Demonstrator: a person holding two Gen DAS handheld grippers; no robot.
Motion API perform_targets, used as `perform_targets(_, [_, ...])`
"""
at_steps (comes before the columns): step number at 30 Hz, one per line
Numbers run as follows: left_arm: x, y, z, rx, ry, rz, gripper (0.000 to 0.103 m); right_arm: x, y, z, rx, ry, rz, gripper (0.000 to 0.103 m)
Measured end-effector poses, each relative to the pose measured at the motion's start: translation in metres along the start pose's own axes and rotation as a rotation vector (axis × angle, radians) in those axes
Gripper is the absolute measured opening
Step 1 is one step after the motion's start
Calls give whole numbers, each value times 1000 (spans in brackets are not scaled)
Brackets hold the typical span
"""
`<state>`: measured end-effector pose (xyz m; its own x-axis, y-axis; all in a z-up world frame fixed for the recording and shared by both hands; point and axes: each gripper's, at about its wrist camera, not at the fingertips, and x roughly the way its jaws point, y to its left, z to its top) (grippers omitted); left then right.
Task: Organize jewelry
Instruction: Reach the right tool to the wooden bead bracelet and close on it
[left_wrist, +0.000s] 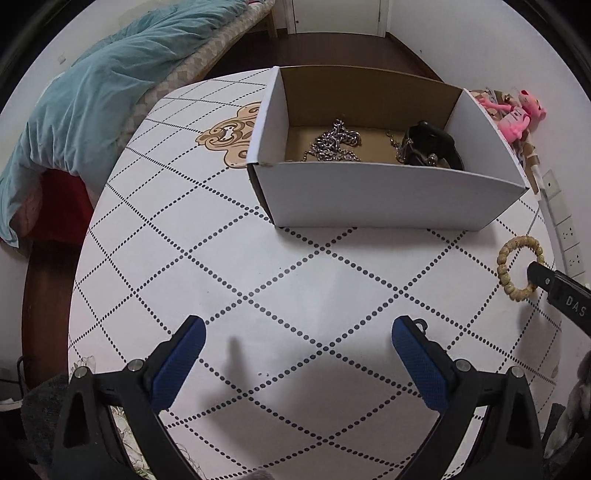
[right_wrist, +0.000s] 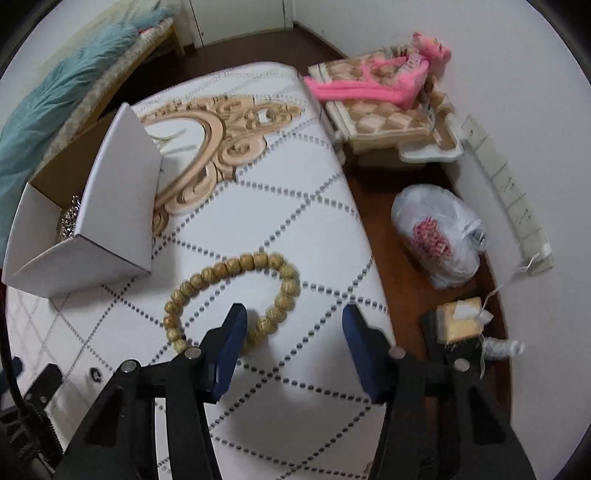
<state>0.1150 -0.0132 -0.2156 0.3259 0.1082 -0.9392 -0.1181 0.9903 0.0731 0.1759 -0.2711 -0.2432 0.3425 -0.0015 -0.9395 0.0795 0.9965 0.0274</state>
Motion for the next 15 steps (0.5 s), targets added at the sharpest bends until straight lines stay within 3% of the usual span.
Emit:
perform_targets(1, [0,-1,-1,2,0,0,103,0,1,-2,-5,-11,6,44])
perform_targets(2, [0,-2,-2,3,1,-3,103,-1,2,-2,-13,-17,8,34])
perform_targets(3, [1,-3,-4,6,4,-10,103,-2,3,-3,-21,-22,11,9])
perform_targets(14, [2,-39,-17,39,-4,-165,102,-20,-12,-42,2,15,87,9])
perform_targets(15, [4,-41,-15,46,-8,-169,98,-21,-13,-45,4,12,81,9])
